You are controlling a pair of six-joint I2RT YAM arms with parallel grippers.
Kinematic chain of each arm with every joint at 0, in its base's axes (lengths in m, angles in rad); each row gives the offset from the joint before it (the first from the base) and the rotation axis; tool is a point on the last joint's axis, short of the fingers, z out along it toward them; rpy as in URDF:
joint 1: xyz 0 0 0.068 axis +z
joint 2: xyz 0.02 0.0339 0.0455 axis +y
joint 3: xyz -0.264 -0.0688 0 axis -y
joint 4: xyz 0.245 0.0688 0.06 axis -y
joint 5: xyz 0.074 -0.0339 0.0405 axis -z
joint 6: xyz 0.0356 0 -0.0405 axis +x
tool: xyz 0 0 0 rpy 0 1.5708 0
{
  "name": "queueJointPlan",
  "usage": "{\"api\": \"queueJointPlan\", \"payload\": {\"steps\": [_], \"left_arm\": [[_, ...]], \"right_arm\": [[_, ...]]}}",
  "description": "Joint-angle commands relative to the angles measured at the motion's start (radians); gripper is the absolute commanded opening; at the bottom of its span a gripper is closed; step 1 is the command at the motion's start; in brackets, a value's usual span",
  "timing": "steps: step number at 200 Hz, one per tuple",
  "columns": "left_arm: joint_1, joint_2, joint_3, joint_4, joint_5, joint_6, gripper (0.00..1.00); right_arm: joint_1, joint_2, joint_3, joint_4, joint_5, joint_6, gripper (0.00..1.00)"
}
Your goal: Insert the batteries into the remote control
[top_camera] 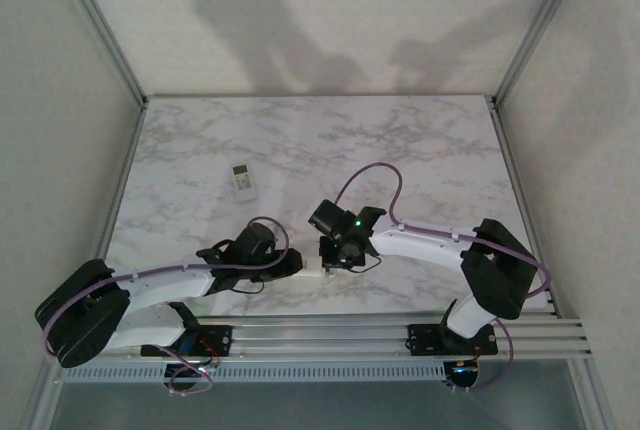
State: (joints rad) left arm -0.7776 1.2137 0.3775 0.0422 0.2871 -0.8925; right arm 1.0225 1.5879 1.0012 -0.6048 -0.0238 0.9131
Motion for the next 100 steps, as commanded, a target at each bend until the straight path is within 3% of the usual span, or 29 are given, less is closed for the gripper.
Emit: {"api": "queueJointPlan", "payload": {"steps": [1,50,100], "left_arm": [[-0.009,0.007,-0.011,0.011,-0.028,-0.010,0.62],[-0.011,0.017,-0.005,0.014,-0.028,-0.012,0.61],[-0.017,0.020,-0.006,0.015,-0.035,-0.014,0.62]], "right_arm": [[-0.002,0.031,-0.026,0.027,-0.029,0.024,0.18],[0.000,0.086,-0.027,0.031,-0.084,0.017,0.16],[0.001,0.117,-0.027,0.037,-0.064,0.014,0.14]]}}
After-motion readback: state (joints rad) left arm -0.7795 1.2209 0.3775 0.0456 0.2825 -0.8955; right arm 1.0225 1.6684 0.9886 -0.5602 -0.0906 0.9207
